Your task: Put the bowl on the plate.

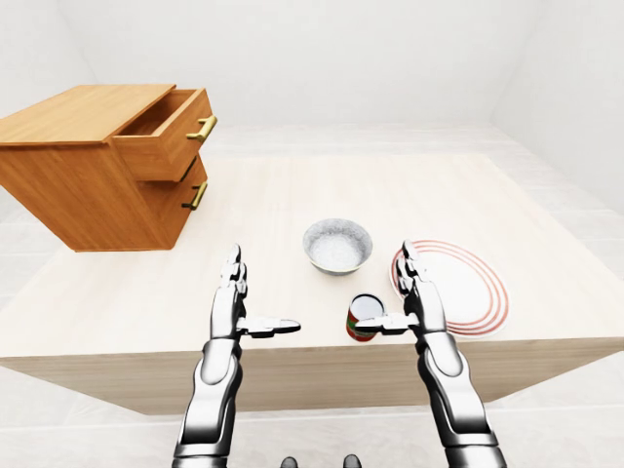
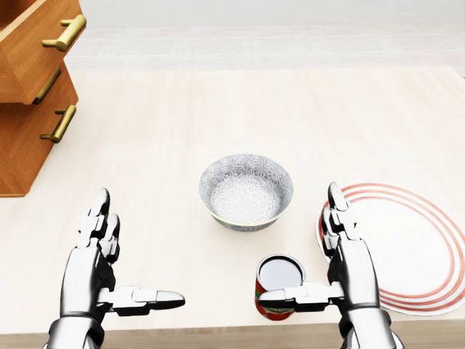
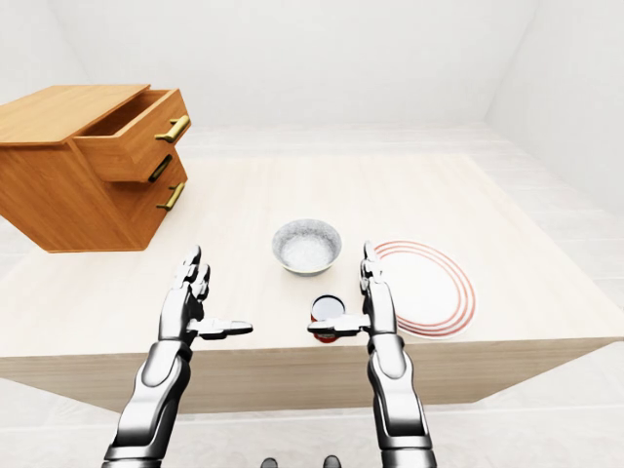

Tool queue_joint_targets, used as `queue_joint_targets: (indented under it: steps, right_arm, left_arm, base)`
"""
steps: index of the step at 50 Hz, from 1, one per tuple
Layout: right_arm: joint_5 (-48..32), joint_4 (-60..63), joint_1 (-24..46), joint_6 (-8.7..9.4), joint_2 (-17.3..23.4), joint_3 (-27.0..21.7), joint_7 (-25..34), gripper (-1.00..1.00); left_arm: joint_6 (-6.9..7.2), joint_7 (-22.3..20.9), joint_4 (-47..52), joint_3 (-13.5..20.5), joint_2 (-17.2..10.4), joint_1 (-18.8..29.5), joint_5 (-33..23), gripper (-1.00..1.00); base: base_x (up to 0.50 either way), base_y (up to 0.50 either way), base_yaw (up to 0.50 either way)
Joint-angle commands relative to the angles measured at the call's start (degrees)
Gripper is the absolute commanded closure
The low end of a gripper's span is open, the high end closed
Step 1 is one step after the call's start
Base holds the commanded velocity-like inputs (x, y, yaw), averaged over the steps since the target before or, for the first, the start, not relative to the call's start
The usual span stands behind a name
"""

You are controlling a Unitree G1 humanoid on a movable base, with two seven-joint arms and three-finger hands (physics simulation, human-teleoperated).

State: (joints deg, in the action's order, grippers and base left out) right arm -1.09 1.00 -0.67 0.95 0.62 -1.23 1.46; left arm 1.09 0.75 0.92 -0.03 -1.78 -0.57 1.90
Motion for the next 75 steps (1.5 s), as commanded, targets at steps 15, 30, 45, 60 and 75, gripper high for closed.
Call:
queue_joint_targets:
  steps: [15, 30, 45, 60, 75]
  right_arm:
    - [2.1, 5.3, -1.4, 2.06, 0.4, -0.8, 1.3, -1.0]
    - [1.5, 8.7, -0.6, 4.05, 0.7, -1.1, 1.5, -1.0]
    - [1.7, 8.4, -0.1, 4.05, 0.7, -1.5, 1.9, -1.0]
    - [1.8, 8.3, -0.2, 4.05, 0.7, -1.4, 1.9, -1.0]
    - [1.5, 9.7, -0.5, 4.05, 0.7, -1.4, 1.8, -1.0]
  left_arm:
    - [-0.45, -3.2, -0.5, 0.8, 0.3, -0.4, -3.0, -1.0]
    - [2.86, -3.7, 3.6, 0.7, 0.5, -0.3, -5.2, -1.0]
    - [3.91, -4.1, 5.5, 0.9, 0.3, -0.2, -6.9, -1.0]
    - [3.91, -4.9, 6.0, 1.1, -0.1, 0.3, -7.5, -1.0]
    - [3.91, -5.9, 7.5, 1.9, -0.4, 0.0, -8.3, -1.0]
  base:
    - [0.0, 0.0, 0.0]
    - [0.0, 0.0, 0.0]
    - [0.0, -0.14, 0.0]
    - [0.0, -0.12, 0.0]
    - [0.0, -0.1, 0.0]
